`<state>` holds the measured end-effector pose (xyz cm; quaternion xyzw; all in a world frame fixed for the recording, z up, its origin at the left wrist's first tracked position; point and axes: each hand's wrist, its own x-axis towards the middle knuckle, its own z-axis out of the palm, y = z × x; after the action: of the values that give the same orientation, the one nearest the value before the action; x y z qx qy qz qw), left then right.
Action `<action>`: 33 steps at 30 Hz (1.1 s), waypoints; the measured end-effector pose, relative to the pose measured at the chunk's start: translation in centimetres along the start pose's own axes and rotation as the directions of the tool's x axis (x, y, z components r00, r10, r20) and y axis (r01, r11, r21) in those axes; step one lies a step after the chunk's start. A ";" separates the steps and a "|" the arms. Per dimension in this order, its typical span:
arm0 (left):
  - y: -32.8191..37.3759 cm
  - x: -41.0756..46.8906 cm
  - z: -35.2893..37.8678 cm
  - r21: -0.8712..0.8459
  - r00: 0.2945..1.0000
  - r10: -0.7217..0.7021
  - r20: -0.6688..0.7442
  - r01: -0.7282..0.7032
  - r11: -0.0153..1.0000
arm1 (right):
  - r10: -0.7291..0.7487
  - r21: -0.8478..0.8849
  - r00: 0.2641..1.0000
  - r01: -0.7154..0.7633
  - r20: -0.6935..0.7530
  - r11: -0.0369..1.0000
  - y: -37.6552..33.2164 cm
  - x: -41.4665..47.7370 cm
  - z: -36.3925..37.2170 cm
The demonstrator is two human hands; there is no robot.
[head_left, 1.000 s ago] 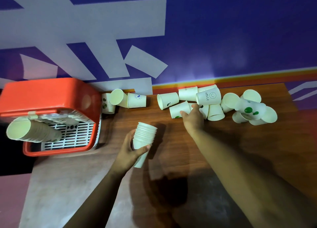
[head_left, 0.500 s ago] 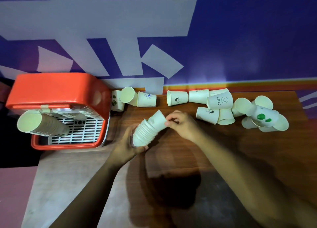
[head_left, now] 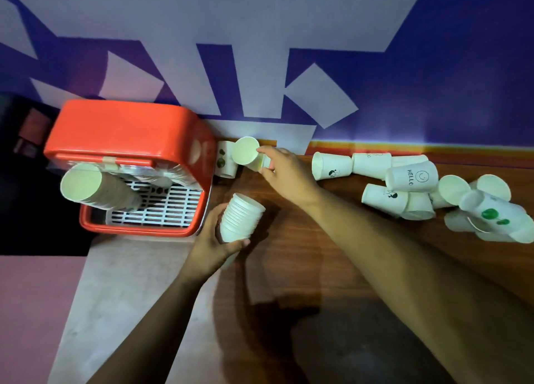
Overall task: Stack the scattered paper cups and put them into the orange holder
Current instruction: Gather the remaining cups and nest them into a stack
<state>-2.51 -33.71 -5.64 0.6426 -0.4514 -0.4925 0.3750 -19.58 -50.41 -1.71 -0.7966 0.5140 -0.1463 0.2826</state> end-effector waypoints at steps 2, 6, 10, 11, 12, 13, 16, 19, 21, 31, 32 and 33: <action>-0.3 -0.2 -0.5 -0.026 1.000 -0.014 -0.014 0.014 1.000 | -0.026 -0.153 0.999 0.031 0.037 0.988 -0.2 1.7 1.6; -1.0 -0.4 -1.5 -0.054 0.999 -0.042 -0.024 0.040 0.998 | 0.003 -0.373 0.998 0.022 0.066 0.928 0.5 3.4 4.0; -1.4 -0.2 -2.1 -0.059 0.998 -0.047 -0.030 0.046 0.997 | -0.025 -0.249 0.998 0.012 -0.049 0.969 0.7 2.9 3.4; -1.5 -0.1 -2.2 -0.064 0.998 -0.052 -0.031 0.050 0.997 | -0.002 -0.151 0.997 -0.010 -0.079 0.989 0.5 2.4 2.9; -1.6 0.0 -2.2 -0.069 0.998 -0.055 -0.036 0.052 0.996 | 0.038 -0.036 0.996 -0.041 -0.082 0.999 0.2 1.7 2.3; -1.6 0.0 -2.3 -0.075 0.998 -0.054 -0.040 0.051 0.996 | 0.076 0.075 0.996 -0.072 -0.054 0.995 -0.1 0.9 1.7; -1.2 0.2 -2.2 -0.080 0.999 -0.034 -0.036 0.031 0.996 | 0.094 0.267 0.985 -0.129 0.142 0.955 -0.7 -1.9 -0.2; -0.6 0.4 -1.9 -0.061 1.000 0.009 0.027 -0.007 0.998 | 0.089 0.313 0.931 -0.207 0.354 0.927 -1.0 -3.8 -1.2; -0.4 0.5 -1.6 -0.054 0.998 0.008 0.066 -0.004 0.999 | 0.069 0.272 0.892 -0.209 0.447 0.939 -1.4 -4.3 -1.1; -1.3 -1.4 -1.9 -0.071 0.996 -0.084 0.008 0.084 0.994 | 0.103 -0.445 0.960 0.026 0.262 0.895 2.8 -1.7 1.7; -1.3 -1.6 -1.8 -0.077 0.996 -0.092 0.004 0.092 0.993 | 0.105 -0.477 0.945 0.059 0.309 0.877 3.2 -1.8 2.0; -1.3 -1.7 -1.7 -0.083 0.995 -0.099 0.001 0.099 0.992 | 0.093 -0.505 0.937 0.096 0.337 0.857 3.5 -2.0 2.3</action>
<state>-0.74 -31.58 -5.96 0.6488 -0.3977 -0.5279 0.3770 -21.79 -49.05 -5.47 -0.8563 0.4752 0.1398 0.1461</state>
